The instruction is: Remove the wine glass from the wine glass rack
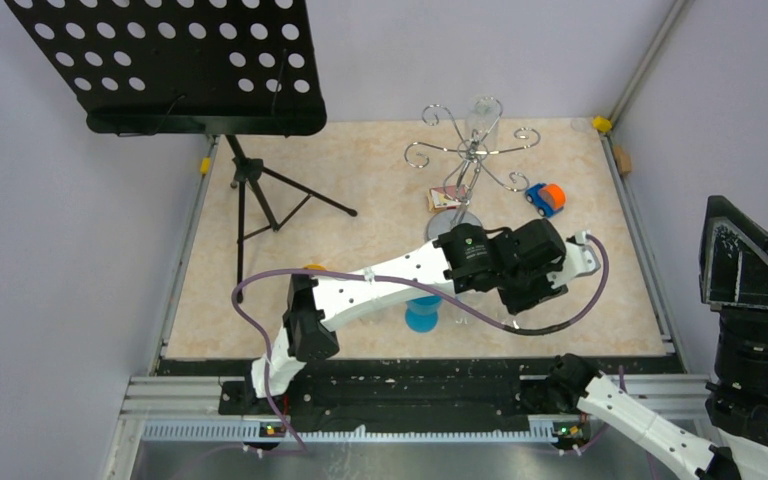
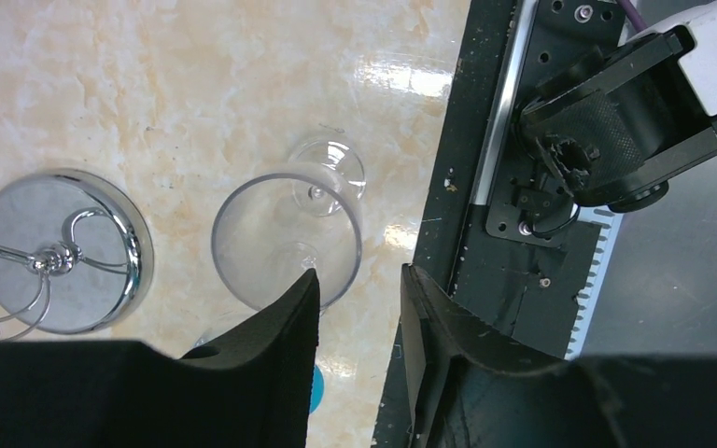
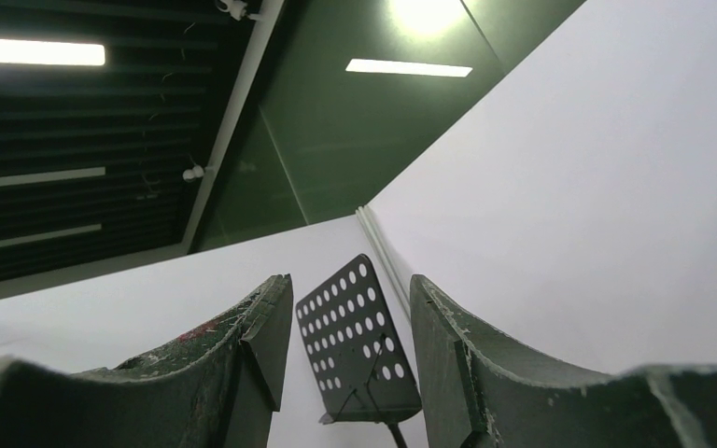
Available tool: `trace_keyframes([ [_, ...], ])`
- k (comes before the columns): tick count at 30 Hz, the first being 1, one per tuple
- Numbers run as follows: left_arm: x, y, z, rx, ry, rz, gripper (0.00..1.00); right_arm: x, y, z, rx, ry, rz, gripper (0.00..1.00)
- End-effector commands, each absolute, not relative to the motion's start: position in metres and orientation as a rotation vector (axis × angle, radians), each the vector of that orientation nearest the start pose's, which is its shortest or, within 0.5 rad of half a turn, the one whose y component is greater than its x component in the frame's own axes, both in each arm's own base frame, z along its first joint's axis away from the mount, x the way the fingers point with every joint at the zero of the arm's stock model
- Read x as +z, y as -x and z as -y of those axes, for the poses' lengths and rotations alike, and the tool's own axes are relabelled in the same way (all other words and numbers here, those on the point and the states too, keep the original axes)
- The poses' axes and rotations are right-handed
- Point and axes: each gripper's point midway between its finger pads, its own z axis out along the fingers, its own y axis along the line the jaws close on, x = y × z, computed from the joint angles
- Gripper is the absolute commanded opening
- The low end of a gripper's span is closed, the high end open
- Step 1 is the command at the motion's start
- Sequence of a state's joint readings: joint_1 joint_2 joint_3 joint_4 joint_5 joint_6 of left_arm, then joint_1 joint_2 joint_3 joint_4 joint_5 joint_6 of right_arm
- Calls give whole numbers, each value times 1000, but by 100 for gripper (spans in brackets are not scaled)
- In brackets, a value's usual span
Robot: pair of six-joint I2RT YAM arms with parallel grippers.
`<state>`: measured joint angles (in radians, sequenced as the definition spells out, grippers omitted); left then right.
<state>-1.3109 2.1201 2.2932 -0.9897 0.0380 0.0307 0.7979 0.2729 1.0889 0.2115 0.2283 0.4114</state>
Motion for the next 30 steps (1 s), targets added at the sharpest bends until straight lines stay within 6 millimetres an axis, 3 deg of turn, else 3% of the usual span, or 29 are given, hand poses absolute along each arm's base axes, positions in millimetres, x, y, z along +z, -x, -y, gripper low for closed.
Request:
trace_keyframes([
  [1,273,-133,522,-715,-1456,-1856,44,595,-53,-17,1113,-135,-607,50],
  [7,317,-129,523,-856,-1370,-1784,50,593,-56,-17,1107,-148,-620,51],
  [16,353,-133,514,-942,-1290,-1738,53,589,-69,-19,1080,-180,-679,51],
  [19,367,-143,503,-943,-1229,-1745,54,582,-87,-21,1025,-229,-781,51],
  [23,390,-162,477,-929,-1115,-1736,64,568,-124,-36,888,-252,-1010,51],
  [26,408,-176,455,-919,-1028,-1717,80,560,-153,-63,773,-184,-1179,51],
  [30,430,-195,422,-885,-908,-1704,85,554,-195,-95,613,-117,-1358,58],
])
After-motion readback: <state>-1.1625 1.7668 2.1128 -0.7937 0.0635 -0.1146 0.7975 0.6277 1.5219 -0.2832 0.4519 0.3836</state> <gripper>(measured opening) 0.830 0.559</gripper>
